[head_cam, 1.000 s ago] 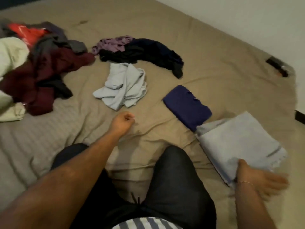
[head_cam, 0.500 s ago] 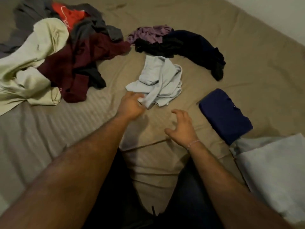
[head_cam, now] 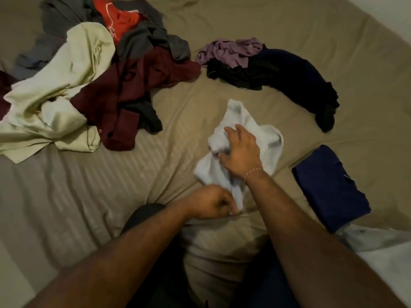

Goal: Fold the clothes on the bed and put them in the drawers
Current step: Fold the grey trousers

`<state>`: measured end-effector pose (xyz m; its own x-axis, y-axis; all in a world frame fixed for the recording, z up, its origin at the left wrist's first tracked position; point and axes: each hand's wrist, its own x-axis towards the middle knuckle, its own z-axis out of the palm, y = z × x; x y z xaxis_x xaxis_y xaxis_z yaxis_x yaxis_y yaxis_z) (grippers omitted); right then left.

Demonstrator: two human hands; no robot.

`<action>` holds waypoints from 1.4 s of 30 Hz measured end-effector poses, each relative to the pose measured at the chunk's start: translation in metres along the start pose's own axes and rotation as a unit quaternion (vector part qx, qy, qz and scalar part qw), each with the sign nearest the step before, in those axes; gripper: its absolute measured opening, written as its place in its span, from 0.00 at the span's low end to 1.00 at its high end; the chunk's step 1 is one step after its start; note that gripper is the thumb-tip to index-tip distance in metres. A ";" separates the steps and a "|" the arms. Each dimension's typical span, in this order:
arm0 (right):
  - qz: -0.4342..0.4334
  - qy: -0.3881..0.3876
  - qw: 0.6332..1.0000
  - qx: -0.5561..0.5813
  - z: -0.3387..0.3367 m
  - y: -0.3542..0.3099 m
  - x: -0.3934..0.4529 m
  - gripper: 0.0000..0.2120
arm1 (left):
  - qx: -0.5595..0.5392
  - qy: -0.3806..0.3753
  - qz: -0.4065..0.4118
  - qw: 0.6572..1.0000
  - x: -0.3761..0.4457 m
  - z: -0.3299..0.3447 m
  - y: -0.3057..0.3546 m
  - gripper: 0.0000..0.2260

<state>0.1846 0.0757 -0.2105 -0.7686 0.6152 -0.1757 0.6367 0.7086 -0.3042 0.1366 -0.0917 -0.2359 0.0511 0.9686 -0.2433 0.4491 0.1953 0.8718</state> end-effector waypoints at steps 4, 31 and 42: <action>0.058 -0.143 0.973 -0.173 0.018 -0.007 0.024 0.40 | -0.133 0.015 -0.075 0.988 -0.039 0.036 -0.013 0.07; -0.125 0.084 0.698 0.700 -0.176 -0.084 -0.157 0.11 | 0.077 0.199 0.098 0.972 -0.131 -0.143 0.179 0.23; -0.244 0.140 0.814 0.508 -0.205 -0.138 -0.165 0.44 | -0.228 0.374 0.126 0.890 -0.128 -0.160 0.276 0.09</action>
<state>0.2367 -0.0530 0.0523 -0.7791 0.5019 0.3757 -0.2309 0.3275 -0.9162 0.1115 -0.1375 0.1044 -0.5855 0.7890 0.1862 0.0905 -0.1647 0.9822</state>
